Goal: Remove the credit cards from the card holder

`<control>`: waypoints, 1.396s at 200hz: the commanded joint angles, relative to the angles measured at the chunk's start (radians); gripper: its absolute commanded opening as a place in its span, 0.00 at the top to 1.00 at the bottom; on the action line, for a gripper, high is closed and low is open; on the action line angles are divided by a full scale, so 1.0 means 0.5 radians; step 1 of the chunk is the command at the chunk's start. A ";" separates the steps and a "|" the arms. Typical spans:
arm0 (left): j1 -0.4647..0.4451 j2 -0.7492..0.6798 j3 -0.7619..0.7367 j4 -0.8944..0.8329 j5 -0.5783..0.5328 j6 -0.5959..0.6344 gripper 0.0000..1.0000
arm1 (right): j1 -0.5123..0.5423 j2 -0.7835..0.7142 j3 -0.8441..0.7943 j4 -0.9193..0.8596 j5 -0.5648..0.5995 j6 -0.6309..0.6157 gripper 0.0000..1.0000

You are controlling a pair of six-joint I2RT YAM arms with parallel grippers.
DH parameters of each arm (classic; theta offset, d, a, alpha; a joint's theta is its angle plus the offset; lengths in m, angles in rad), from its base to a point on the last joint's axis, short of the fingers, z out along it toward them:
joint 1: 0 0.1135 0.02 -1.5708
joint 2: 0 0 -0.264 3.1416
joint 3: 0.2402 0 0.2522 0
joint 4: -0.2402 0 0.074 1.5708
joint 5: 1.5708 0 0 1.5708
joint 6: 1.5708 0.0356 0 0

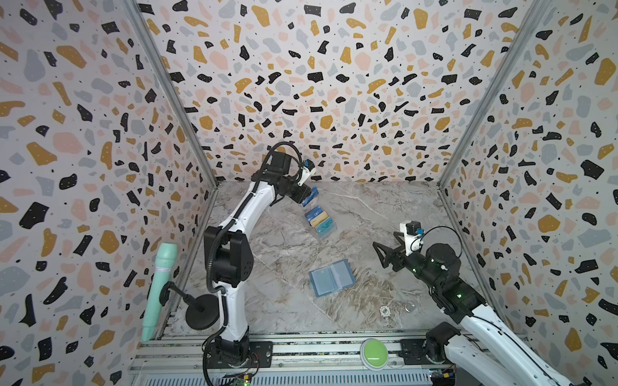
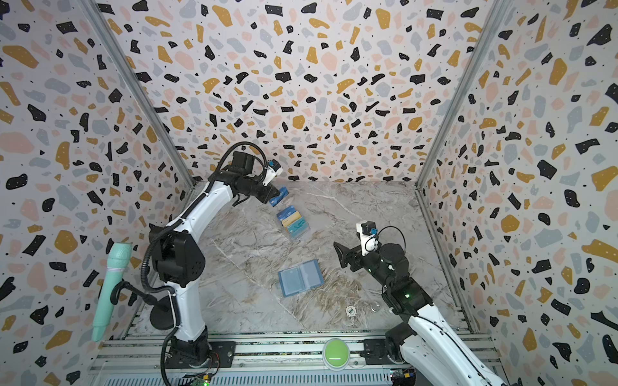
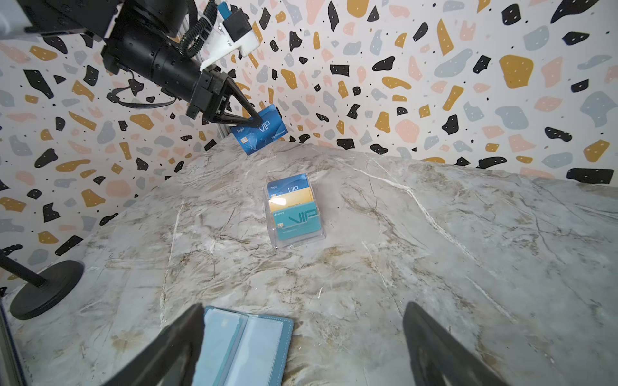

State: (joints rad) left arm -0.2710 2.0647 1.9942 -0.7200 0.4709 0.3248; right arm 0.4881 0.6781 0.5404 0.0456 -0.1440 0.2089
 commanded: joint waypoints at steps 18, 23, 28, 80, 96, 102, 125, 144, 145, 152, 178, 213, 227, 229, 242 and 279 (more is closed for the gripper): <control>0.043 0.143 0.157 -0.108 0.206 -0.020 1.00 | -0.007 -0.061 0.002 0.058 0.020 0.004 0.07; 0.049 0.162 0.172 -0.114 0.224 -0.026 1.00 | -0.007 -0.064 0.002 0.058 0.018 0.005 0.07; 0.055 0.188 0.189 -0.126 0.237 -0.033 1.00 | -0.007 -0.067 0.000 0.056 0.020 0.004 0.07; 0.060 0.353 0.327 -0.240 0.293 -0.007 1.00 | -0.007 -0.061 -0.004 0.063 0.019 -0.002 0.07; 0.064 0.376 0.328 -0.237 0.303 0.000 1.00 | -0.007 -0.061 -0.003 0.063 0.016 -0.003 0.07; 0.066 0.389 0.328 -0.237 0.306 0.003 1.00 | -0.007 -0.061 -0.004 0.063 0.016 -0.003 0.07; 0.072 0.441 0.341 -0.254 0.311 0.012 1.00 | -0.007 -0.059 -0.004 0.059 0.023 -0.001 0.07; 0.076 0.471 0.337 -0.263 0.321 0.026 1.00 | -0.008 -0.058 -0.005 0.062 0.021 -0.005 0.07; 0.076 0.472 0.337 -0.263 0.322 0.027 1.00 | -0.007 -0.057 -0.006 0.064 0.021 -0.006 0.07; 0.077 0.484 0.337 -0.266 0.328 0.026 1.00 | -0.007 -0.053 -0.007 0.063 0.023 -0.005 0.07; 0.087 0.519 0.337 -0.278 0.383 0.045 1.00 | -0.007 -0.048 -0.007 0.064 0.033 -0.005 0.07; 0.097 0.551 0.337 -0.281 0.384 0.046 1.00 | -0.007 -0.052 -0.016 0.071 0.032 -0.009 0.07; 0.096 0.561 0.338 -0.281 0.383 0.041 1.00 | -0.008 -0.050 -0.016 0.069 0.039 -0.007 0.07; 0.095 0.565 0.338 -0.280 0.387 0.039 1.00 | -0.007 -0.049 -0.016 0.069 0.042 -0.007 0.07; 0.094 0.573 0.337 -0.274 0.390 0.032 1.00 | -0.008 -0.049 -0.019 0.069 0.048 -0.007 0.07; 0.096 0.588 0.323 -0.239 0.361 -0.004 1.00 | -0.007 -0.049 -0.019 0.071 0.046 -0.008 0.07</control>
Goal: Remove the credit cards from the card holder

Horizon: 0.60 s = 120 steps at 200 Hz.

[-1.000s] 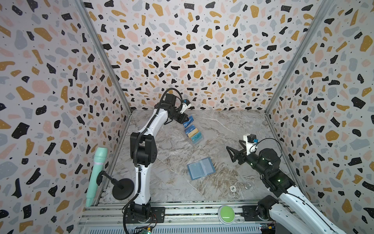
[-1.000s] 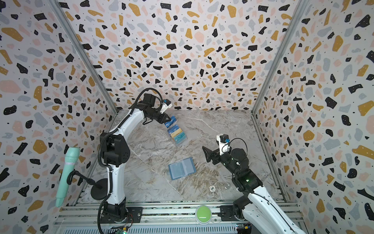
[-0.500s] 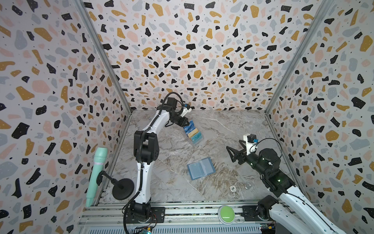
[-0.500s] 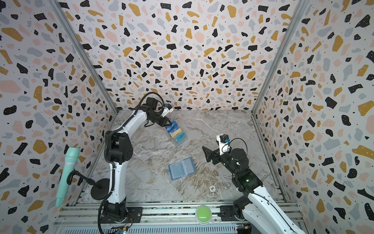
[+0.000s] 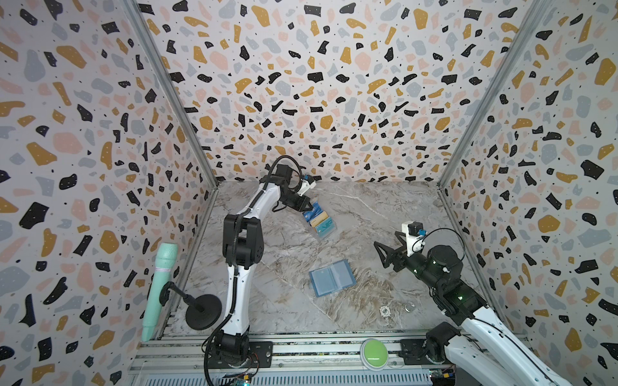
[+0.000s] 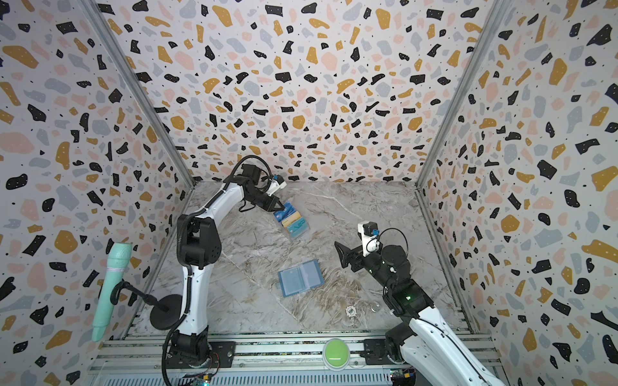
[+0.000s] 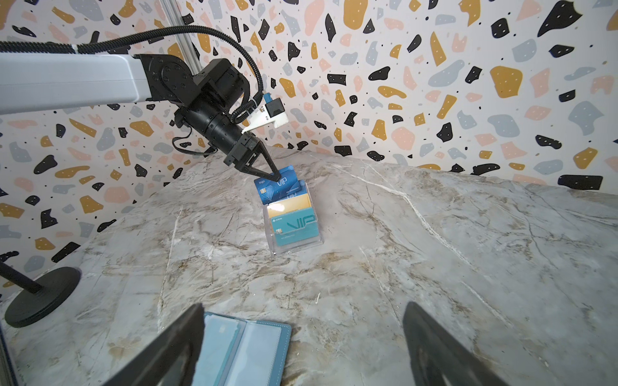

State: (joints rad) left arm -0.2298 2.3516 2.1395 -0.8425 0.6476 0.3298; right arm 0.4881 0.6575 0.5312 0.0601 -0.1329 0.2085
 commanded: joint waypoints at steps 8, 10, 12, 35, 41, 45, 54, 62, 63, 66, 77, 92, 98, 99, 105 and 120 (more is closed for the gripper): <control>0.013 0.017 0.025 0.021 0.012 -0.023 1.00 | -0.008 -0.008 -0.002 0.041 0.024 -0.008 0.07; 0.012 0.017 0.021 0.027 0.014 -0.028 1.00 | -0.007 -0.006 -0.002 0.041 0.025 -0.007 0.07; 0.012 0.018 0.020 0.030 0.015 -0.032 1.00 | -0.007 -0.008 -0.002 0.042 0.025 -0.008 0.07; 0.013 0.021 0.013 0.054 0.012 -0.052 1.00 | -0.008 -0.012 0.001 0.036 0.025 -0.007 0.07; 0.015 0.023 0.010 0.057 0.007 -0.055 1.00 | -0.008 -0.014 -0.002 0.037 0.027 -0.007 0.07; 0.012 0.024 0.010 0.060 0.006 -0.058 1.00 | -0.007 -0.014 -0.002 0.037 0.029 -0.006 0.07; 0.012 0.027 0.010 0.062 0.005 -0.062 1.00 | -0.007 -0.017 -0.004 0.036 0.027 -0.006 0.07; 0.014 0.031 0.010 0.062 0.006 -0.063 1.00 | -0.007 -0.017 -0.004 0.037 0.031 -0.006 0.07; 0.014 0.031 0.010 0.062 0.007 -0.062 1.00 | -0.007 -0.017 -0.004 0.037 0.031 -0.006 0.07; 0.014 0.031 0.010 0.062 0.009 -0.063 1.00 | -0.007 -0.017 -0.004 0.037 0.033 -0.007 0.07; 0.012 0.036 0.010 0.062 0.017 -0.064 1.00 | -0.007 -0.017 -0.004 0.041 0.034 -0.006 0.07; 0.014 0.040 0.010 0.065 0.024 -0.069 1.00 | -0.007 -0.018 -0.007 0.040 0.034 -0.006 0.07; 0.011 0.045 0.007 0.068 0.027 -0.074 1.00 | -0.007 -0.018 -0.007 0.045 0.034 -0.008 0.07; 0.012 0.046 0.007 0.068 0.029 -0.074 1.00 | -0.007 -0.017 -0.007 0.044 0.035 -0.007 0.07; 0.011 0.046 0.007 0.071 0.031 -0.078 1.00 | -0.007 -0.019 -0.007 0.043 0.035 -0.006 0.07; 0.010 0.050 0.002 0.079 0.037 -0.086 1.00 | -0.008 -0.019 -0.007 0.045 0.034 -0.007 0.07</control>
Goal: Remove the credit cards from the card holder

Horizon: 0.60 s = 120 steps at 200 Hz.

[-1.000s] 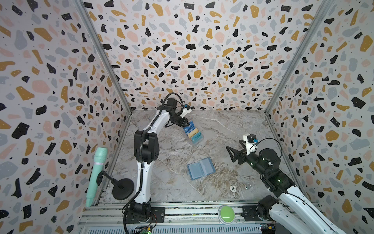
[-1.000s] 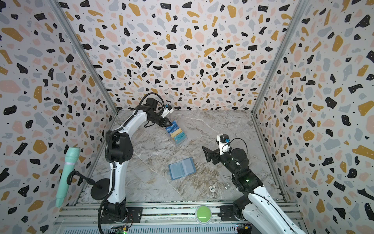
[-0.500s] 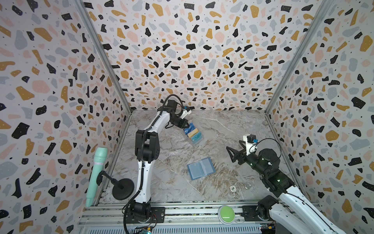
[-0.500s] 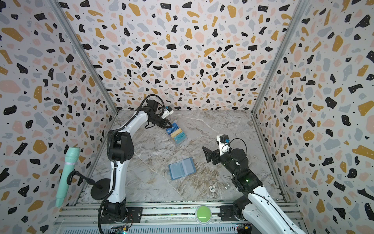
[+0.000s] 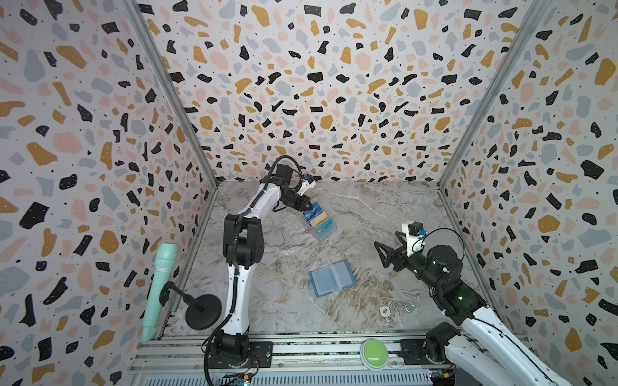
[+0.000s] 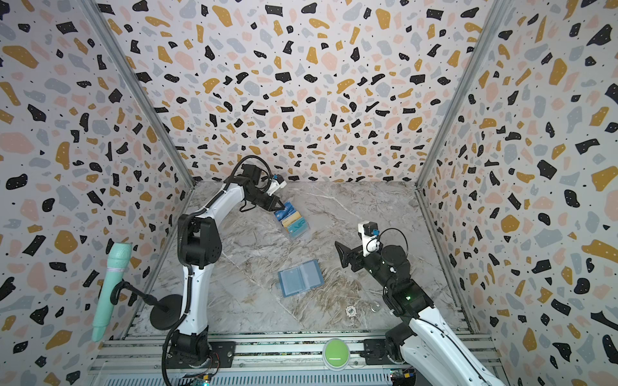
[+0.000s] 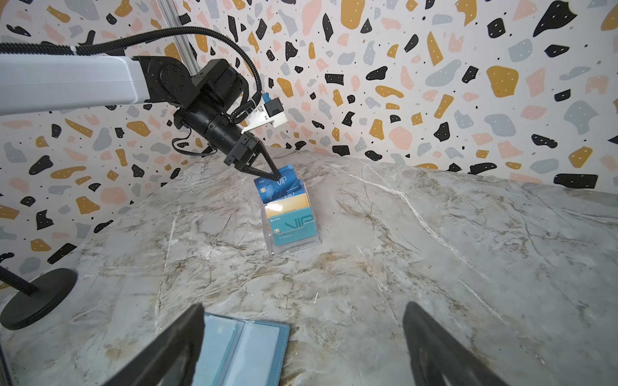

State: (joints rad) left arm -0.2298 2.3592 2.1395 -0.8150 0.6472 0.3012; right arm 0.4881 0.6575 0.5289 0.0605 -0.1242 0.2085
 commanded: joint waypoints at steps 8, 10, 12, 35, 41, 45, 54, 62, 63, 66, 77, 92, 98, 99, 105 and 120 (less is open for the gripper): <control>0.009 0.039 -0.001 0.027 0.044 -0.033 1.00 | -0.007 -0.018 -0.003 0.047 0.018 -0.006 0.07; 0.009 0.038 -0.001 0.030 0.043 -0.032 1.00 | -0.007 -0.020 -0.004 0.045 0.018 -0.006 0.07; 0.009 0.038 -0.002 0.033 0.047 -0.032 1.00 | -0.007 -0.020 -0.003 0.046 0.017 -0.006 0.07; 0.006 0.043 -0.008 0.047 0.056 -0.043 1.00 | -0.007 -0.023 -0.005 0.045 0.017 -0.006 0.07; 0.006 0.043 -0.008 0.047 0.057 -0.045 1.00 | -0.008 -0.024 -0.005 0.046 0.018 -0.008 0.07; 0.006 0.045 -0.008 0.048 0.056 -0.044 1.00 | -0.007 -0.026 -0.004 0.047 0.018 -0.007 0.07; 0.006 0.048 -0.008 0.053 0.054 -0.050 1.00 | -0.008 -0.026 -0.005 0.048 0.017 -0.008 0.07; 0.006 0.051 -0.008 0.059 0.053 -0.059 1.00 | -0.008 -0.028 -0.005 0.046 0.018 -0.007 0.07; 0.006 0.052 -0.008 0.059 0.052 -0.061 1.00 | -0.008 -0.027 -0.005 0.047 0.018 -0.006 0.07; 0.007 0.052 -0.008 0.062 0.052 -0.064 1.00 | -0.008 -0.027 -0.005 0.047 0.018 -0.006 0.07; 0.003 0.051 -0.008 0.065 0.050 -0.071 0.99 | -0.007 -0.023 -0.004 0.045 0.018 -0.006 0.07; 0.004 0.054 -0.007 0.068 0.043 -0.078 0.97 | -0.007 -0.024 -0.005 0.046 0.017 -0.006 0.07; 0.000 0.053 -0.008 0.068 0.040 -0.082 0.96 | -0.008 -0.024 -0.005 0.046 0.017 -0.006 0.07; 0.001 0.054 -0.010 0.068 0.038 -0.082 0.96 | -0.007 -0.024 -0.005 0.047 0.016 -0.006 0.07; 0.000 0.055 -0.009 0.071 0.035 -0.083 0.95 | -0.007 -0.024 -0.005 0.045 0.017 -0.006 0.07; 0.000 0.055 -0.008 0.078 0.030 -0.090 0.93 | -0.007 -0.024 -0.005 0.049 0.018 -0.008 0.07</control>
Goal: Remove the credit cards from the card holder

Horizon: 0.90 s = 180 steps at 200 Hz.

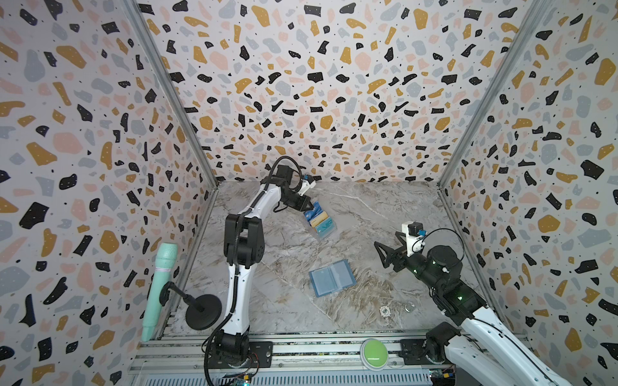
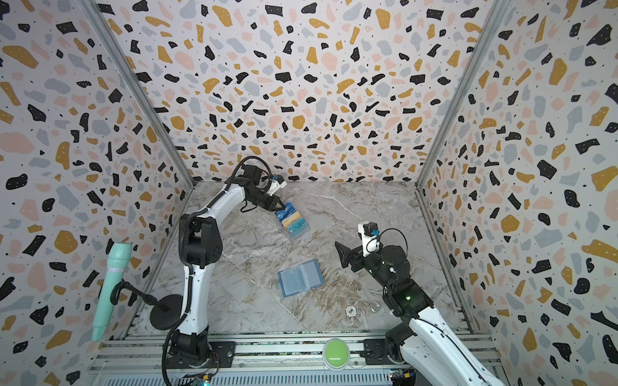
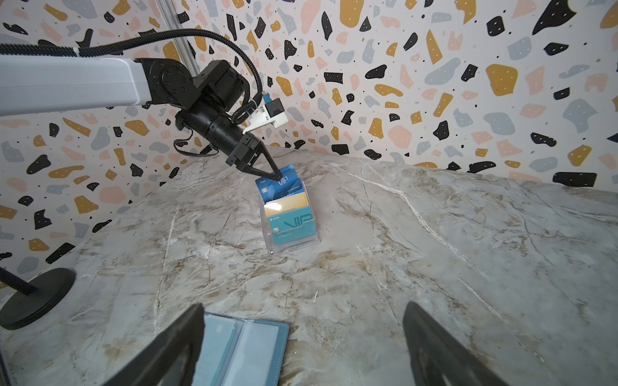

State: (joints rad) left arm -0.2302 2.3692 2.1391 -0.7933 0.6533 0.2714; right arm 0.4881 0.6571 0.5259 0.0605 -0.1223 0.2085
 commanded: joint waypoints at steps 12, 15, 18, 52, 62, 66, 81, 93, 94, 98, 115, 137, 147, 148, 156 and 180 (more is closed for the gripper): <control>0.003 0.034 -0.008 0.043 0.010 -0.042 0.93 | -0.007 -0.023 0.001 0.049 0.014 -0.008 0.07; 0.002 0.033 -0.008 0.045 0.012 -0.046 0.93 | -0.007 -0.023 0.001 0.048 0.014 -0.006 0.07; 0.000 0.035 -0.008 0.046 0.010 -0.047 0.93 | -0.007 -0.023 0.001 0.049 0.014 -0.006 0.07; -0.003 0.038 -0.020 0.061 0.003 -0.061 0.91 | -0.007 -0.027 0.003 0.049 0.014 -0.006 0.07; -0.003 0.040 -0.020 0.058 0.003 -0.063 0.91 | -0.007 -0.026 0.001 0.052 0.013 -0.009 0.07; -0.006 0.043 -0.023 0.058 0.004 -0.063 0.91 | -0.007 -0.026 0.002 0.052 0.014 -0.009 0.07; -0.007 0.045 -0.026 0.059 0.003 -0.061 0.92 | -0.007 -0.027 0.001 0.054 0.013 -0.009 0.07; -0.009 0.051 -0.023 0.059 0.002 -0.060 0.92 | -0.007 -0.027 -0.001 0.056 0.014 -0.009 0.07; -0.009 0.052 -0.023 0.059 0.003 -0.060 0.92 | -0.007 -0.026 -0.002 0.056 0.012 -0.011 0.07; -0.008 0.051 -0.023 0.058 0.001 -0.060 0.92 | -0.007 -0.026 -0.002 0.057 0.012 -0.014 0.07; -0.009 0.049 -0.020 0.062 -0.005 -0.061 0.91 | -0.008 -0.023 -0.002 0.057 0.014 -0.010 0.07; -0.010 0.028 -0.028 0.082 -0.062 -0.068 0.91 | -0.007 -0.016 -0.006 0.063 -0.002 -0.014 0.07; -0.012 -0.013 -0.058 0.137 -0.134 -0.102 0.91 | -0.007 0.000 -0.004 0.064 -0.024 -0.013 0.07; -0.012 -0.018 -0.065 0.144 -0.144 -0.107 0.90 | -0.007 0.001 -0.003 0.063 -0.028 -0.014 0.07; -0.010 -0.068 -0.106 0.198 -0.197 -0.141 0.89 | -0.007 0.018 0.003 0.056 -0.050 -0.012 0.07; -0.019 -0.293 -0.303 0.396 -0.374 -0.211 0.82 | -0.007 0.083 0.037 0.028 -0.124 -0.018 0.07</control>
State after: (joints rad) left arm -0.2321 2.3508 2.0670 -0.7002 0.5667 0.2165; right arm 0.4881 0.6746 0.5247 0.0631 -0.1421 0.2077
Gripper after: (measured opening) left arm 0.152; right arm 0.928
